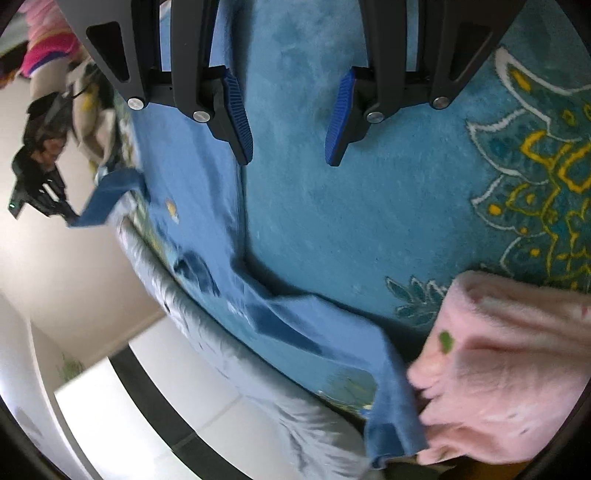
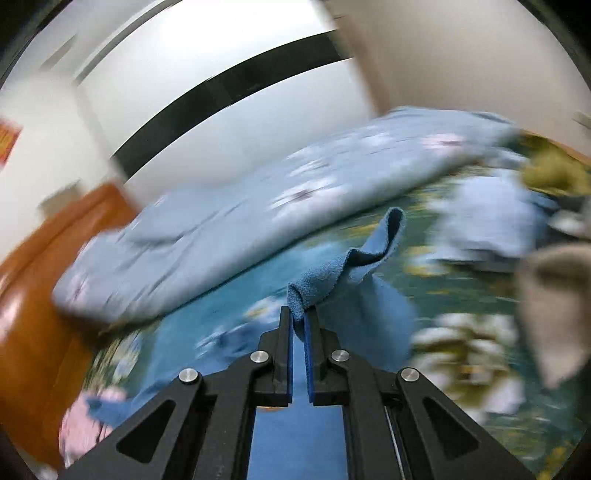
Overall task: Fold clothes
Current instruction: 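Grasp the other sleeve cuff with the right gripper and lift it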
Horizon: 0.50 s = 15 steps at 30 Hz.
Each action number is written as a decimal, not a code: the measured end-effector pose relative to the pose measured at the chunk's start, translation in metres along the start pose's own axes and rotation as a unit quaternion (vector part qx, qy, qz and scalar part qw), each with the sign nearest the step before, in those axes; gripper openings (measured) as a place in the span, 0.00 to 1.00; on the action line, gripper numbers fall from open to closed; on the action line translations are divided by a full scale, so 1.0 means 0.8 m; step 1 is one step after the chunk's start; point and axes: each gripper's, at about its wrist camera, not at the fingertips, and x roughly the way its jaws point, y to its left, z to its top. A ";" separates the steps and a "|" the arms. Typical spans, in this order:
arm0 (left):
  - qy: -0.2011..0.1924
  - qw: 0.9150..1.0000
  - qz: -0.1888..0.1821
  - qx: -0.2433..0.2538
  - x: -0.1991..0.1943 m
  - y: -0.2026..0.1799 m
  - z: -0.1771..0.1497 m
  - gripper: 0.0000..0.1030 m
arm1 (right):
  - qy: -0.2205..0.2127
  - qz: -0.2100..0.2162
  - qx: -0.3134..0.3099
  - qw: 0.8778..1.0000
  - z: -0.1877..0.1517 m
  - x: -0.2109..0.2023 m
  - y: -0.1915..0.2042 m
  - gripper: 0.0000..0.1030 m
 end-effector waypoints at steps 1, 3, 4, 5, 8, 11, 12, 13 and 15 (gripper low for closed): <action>-0.001 1.000 -0.001 -0.001 -0.001 -0.001 0.002 0.43 | 0.013 0.013 -0.016 1.000 -0.006 0.019 0.023 0.05; -0.004 1.000 0.003 0.002 -0.004 -0.001 0.004 0.43 | 0.040 0.040 -0.036 0.998 -0.020 0.057 0.067 0.05; -0.005 1.000 0.005 0.004 -0.006 -0.001 0.005 0.43 | 0.055 0.054 -0.039 0.996 -0.028 0.077 0.086 0.05; -0.007 1.000 0.007 0.005 -0.008 -0.001 0.006 0.43 | 0.070 0.067 -0.045 0.994 -0.037 0.097 0.106 0.05; -0.010 1.000 0.019 0.002 -0.011 0.006 0.009 0.43 | 0.111 0.096 -0.068 0.987 -0.069 0.144 0.156 0.05; -0.012 0.999 0.030 -0.006 -0.013 0.015 0.011 0.43 | 0.163 0.118 -0.071 0.977 -0.112 0.187 0.181 0.05; -0.011 0.999 0.032 -0.008 -0.013 0.017 0.012 0.43 | 0.177 0.118 -0.074 0.974 -0.124 0.196 0.187 0.05; -0.011 0.999 0.035 -0.010 -0.013 0.019 0.012 0.43 | 0.190 0.117 -0.077 0.972 -0.135 0.206 0.192 0.05; -0.011 0.999 0.040 -0.008 -0.013 0.019 0.013 0.43 | 0.213 0.117 -0.084 0.966 -0.156 0.221 0.200 0.05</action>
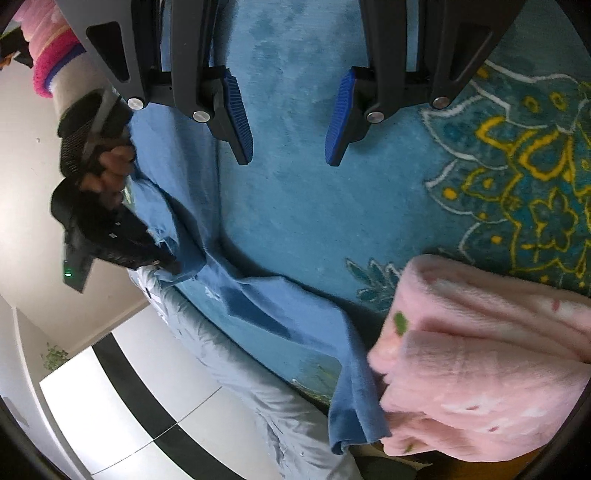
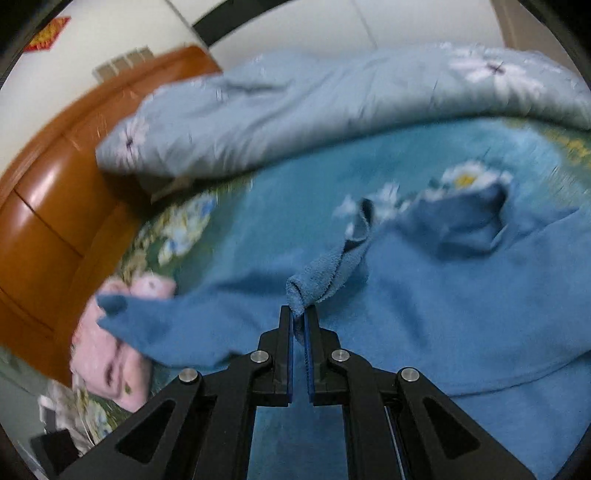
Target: Fold clothes
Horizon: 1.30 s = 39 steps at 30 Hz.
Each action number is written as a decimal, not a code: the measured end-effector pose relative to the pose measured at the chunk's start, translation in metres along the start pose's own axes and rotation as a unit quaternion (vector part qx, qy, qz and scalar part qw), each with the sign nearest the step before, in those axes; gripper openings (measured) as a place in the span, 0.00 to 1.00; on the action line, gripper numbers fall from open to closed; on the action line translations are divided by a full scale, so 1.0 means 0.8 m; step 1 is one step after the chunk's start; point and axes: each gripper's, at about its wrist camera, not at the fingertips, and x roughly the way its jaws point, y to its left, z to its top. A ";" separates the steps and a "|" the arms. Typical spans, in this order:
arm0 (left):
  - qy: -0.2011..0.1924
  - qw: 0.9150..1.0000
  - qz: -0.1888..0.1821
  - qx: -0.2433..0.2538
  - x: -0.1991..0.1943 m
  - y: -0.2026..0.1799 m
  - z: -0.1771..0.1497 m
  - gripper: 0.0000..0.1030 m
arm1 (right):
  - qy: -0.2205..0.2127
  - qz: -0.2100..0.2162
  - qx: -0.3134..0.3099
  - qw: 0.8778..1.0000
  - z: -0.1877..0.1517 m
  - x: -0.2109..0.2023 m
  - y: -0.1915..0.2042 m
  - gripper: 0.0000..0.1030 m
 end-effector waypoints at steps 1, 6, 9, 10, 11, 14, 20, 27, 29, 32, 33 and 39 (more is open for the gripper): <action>-0.001 1.000 0.003 0.002 0.000 0.000 0.001 0.43 | 0.011 0.002 -0.002 1.000 -0.006 0.007 0.003 0.05; -0.021 0.999 0.033 0.016 0.001 -0.008 0.017 0.44 | 0.031 0.019 -0.031 0.999 -0.026 0.001 0.004 0.37; -0.039 0.998 0.053 0.007 0.006 -0.008 0.038 0.47 | 0.032 0.052 -0.041 0.997 -0.032 -0.017 0.000 0.49; -0.046 0.997 0.059 0.002 0.008 -0.007 0.046 0.48 | 0.027 0.051 -0.045 0.997 -0.034 -0.026 -0.001 0.49; -0.052 0.996 0.067 -0.003 0.011 -0.006 0.056 0.50 | 0.021 0.046 -0.049 0.997 -0.036 -0.035 -0.002 0.49; -0.070 0.992 0.100 -0.018 0.026 -0.001 0.088 0.52 | 0.003 0.040 -0.039 0.998 -0.052 -0.068 -0.022 0.49; -0.093 0.979 0.161 -0.083 0.069 0.018 0.140 0.53 | -0.009 0.049 0.028 0.998 -0.102 -0.118 -0.083 0.49; -0.094 0.970 0.215 -0.057 0.090 0.007 0.155 0.04 | -0.016 0.053 0.049 0.997 -0.151 -0.167 -0.136 0.49; -0.103 0.967 0.226 -0.056 0.086 0.007 0.160 0.03 | -0.036 0.051 0.072 0.995 -0.161 -0.186 -0.158 0.49; -0.126 0.961 0.244 -0.021 0.079 -0.021 0.170 0.03 | -0.082 0.059 0.112 0.989 -0.171 -0.216 -0.193 0.49; -0.138 0.959 0.247 0.003 0.075 -0.042 0.177 0.03 | -0.098 0.060 0.126 0.985 -0.174 -0.225 -0.206 0.49; -0.221 0.928 0.202 0.220 0.061 -0.241 0.175 0.03 | -0.149 0.066 0.203 0.965 -0.194 -0.246 -0.274 0.49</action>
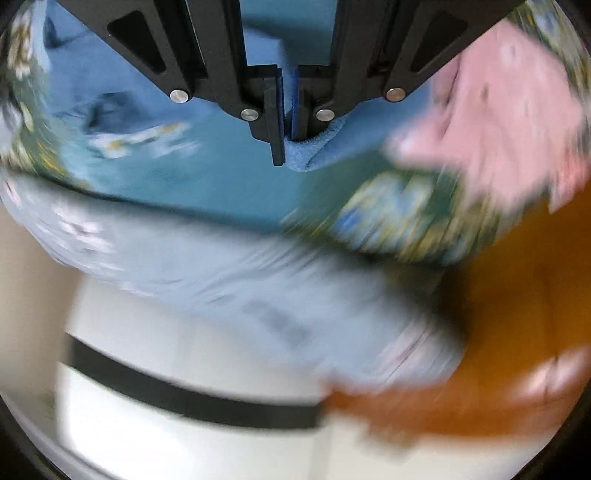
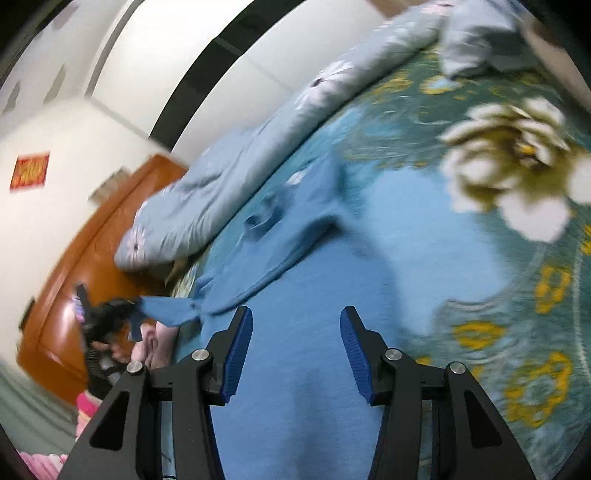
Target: Fold clothes
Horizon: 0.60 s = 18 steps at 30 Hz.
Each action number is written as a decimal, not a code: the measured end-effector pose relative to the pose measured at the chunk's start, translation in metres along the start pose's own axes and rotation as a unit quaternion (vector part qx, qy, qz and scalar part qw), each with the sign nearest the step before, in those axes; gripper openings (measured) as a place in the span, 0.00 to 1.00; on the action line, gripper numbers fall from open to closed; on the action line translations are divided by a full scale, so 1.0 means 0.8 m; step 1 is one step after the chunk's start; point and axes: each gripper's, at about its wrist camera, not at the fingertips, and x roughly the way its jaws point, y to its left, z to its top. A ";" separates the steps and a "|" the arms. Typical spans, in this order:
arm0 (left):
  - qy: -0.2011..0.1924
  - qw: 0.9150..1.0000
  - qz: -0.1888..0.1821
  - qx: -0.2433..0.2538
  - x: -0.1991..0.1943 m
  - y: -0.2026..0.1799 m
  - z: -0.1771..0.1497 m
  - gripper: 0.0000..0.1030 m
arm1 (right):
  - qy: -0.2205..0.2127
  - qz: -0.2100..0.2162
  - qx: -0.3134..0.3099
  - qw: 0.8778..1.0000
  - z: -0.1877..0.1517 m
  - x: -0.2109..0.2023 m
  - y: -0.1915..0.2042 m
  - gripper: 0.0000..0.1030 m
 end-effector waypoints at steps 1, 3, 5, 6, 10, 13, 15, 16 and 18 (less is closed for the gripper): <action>-0.013 0.999 -0.021 0.038 -0.007 -0.038 0.004 0.03 | -0.002 0.003 0.009 1.000 0.000 -0.001 -0.008 0.49; -0.014 0.991 -0.068 0.111 -0.009 -0.113 -0.007 0.03 | -0.007 0.013 0.021 1.000 -0.001 -0.002 -0.021 0.49; 0.012 0.982 -0.095 0.166 0.005 -0.167 -0.038 0.03 | -0.009 0.026 0.022 0.999 -0.003 -0.003 -0.026 0.49; 0.033 0.974 -0.108 0.194 0.016 -0.196 -0.060 0.03 | -0.011 0.031 0.021 0.999 -0.003 -0.004 -0.028 0.49; 0.115 0.954 -0.137 0.243 0.046 -0.260 -0.129 0.03 | -0.015 0.049 0.018 0.999 -0.003 -0.008 -0.034 0.49; 0.155 0.944 -0.156 0.244 0.054 -0.268 -0.152 0.06 | -0.016 0.060 0.018 0.998 -0.004 -0.009 -0.039 0.49; 0.175 0.936 -0.174 0.252 0.052 -0.270 -0.159 0.13 | -0.016 0.064 0.018 0.998 -0.004 -0.009 -0.041 0.49; 0.184 0.932 -0.184 0.252 0.052 -0.269 -0.160 0.18 | -0.016 0.064 0.017 0.998 -0.004 -0.008 -0.041 0.49; 0.199 0.927 -0.207 0.240 0.050 -0.262 -0.161 0.47 | -0.016 0.062 0.014 0.998 -0.004 -0.007 -0.040 0.49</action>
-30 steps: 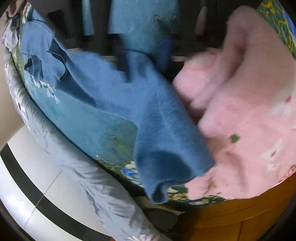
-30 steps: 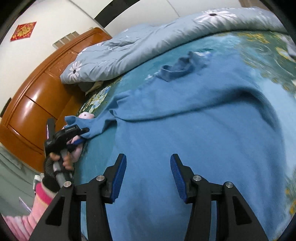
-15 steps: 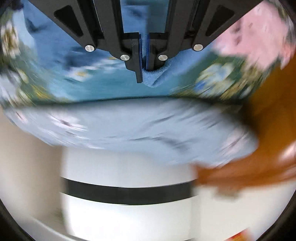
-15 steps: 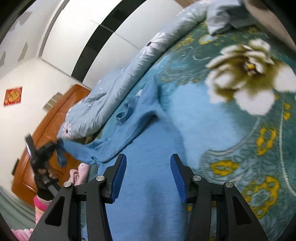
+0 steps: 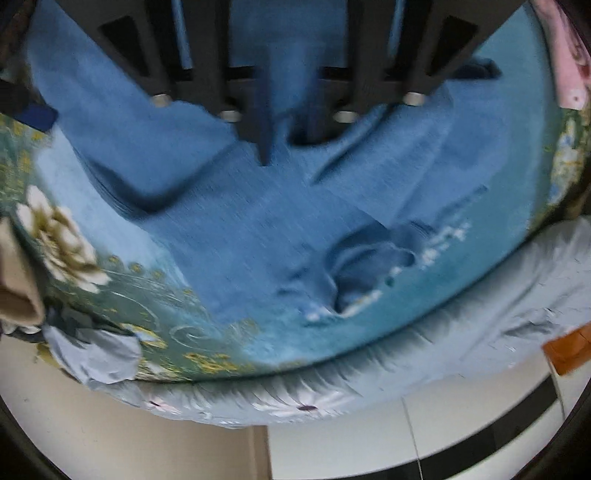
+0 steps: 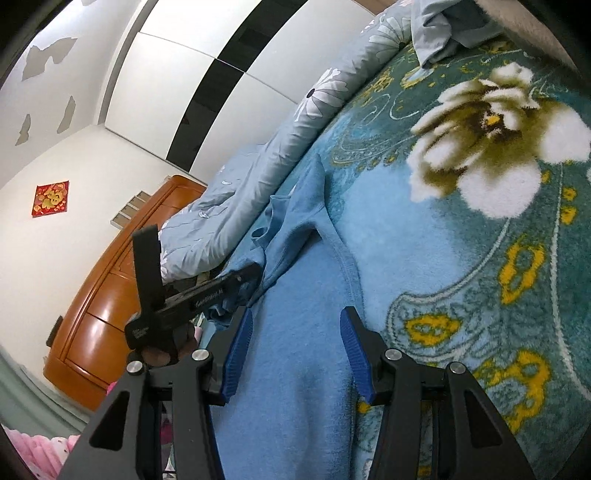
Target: Fold clothes
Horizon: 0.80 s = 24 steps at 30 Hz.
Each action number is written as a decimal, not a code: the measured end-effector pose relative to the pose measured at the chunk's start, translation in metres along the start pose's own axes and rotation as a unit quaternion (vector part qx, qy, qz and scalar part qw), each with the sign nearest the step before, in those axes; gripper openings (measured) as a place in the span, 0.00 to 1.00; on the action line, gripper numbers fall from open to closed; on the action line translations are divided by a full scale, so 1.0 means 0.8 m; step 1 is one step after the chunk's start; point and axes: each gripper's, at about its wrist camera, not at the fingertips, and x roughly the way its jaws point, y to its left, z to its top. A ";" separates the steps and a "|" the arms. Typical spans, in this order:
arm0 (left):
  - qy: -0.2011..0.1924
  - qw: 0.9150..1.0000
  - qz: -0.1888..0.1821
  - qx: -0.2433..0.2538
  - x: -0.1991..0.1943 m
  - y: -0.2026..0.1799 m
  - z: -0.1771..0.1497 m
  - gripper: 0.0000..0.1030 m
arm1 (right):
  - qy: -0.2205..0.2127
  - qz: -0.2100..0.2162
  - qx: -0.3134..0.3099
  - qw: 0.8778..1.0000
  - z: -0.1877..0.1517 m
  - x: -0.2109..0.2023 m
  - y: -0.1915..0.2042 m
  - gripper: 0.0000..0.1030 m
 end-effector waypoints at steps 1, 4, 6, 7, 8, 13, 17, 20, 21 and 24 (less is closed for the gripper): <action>-0.001 1.000 -0.013 -0.009 -0.005 0.002 -0.002 0.51 | 0.000 -0.001 -0.001 1.000 0.000 0.001 0.000 0.49; -0.011 0.998 -0.054 -0.040 -0.028 0.011 -0.011 0.52 | 0.000 -0.006 -0.006 1.000 -0.001 0.002 0.002 0.49; -0.038 0.994 -0.074 -0.067 -0.055 0.026 -0.019 0.54 | 0.002 -0.014 -0.009 1.000 -0.002 0.002 0.005 0.49; -0.055 0.992 -0.076 -0.082 -0.070 0.037 -0.024 0.55 | 0.003 -0.020 -0.012 1.000 -0.001 0.002 0.007 0.49; -0.070 0.990 -0.069 -0.098 -0.082 0.049 -0.030 0.58 | 0.005 -0.029 -0.020 0.999 0.000 0.000 0.013 0.49; -0.087 0.975 0.050 -0.199 -0.096 0.131 -0.059 0.65 | 0.024 -0.060 -0.102 0.993 0.011 0.005 0.060 0.49; -0.046 0.961 0.069 -0.263 -0.062 0.184 -0.072 0.65 | 0.066 -0.072 -0.190 0.977 0.023 0.050 0.121 0.49; -0.024 0.953 0.049 -0.299 -0.038 0.206 -0.080 0.65 | 0.102 -0.064 -0.266 0.956 0.022 0.100 0.177 0.49; -0.020 0.953 0.057 -0.297 -0.034 0.209 -0.082 0.65 | 0.117 -0.060 -0.285 0.949 0.020 0.121 0.195 0.49; -0.020 0.954 0.068 -0.291 -0.029 0.209 -0.093 0.65 | 0.139 -0.065 -0.295 0.943 0.020 0.176 0.224 0.49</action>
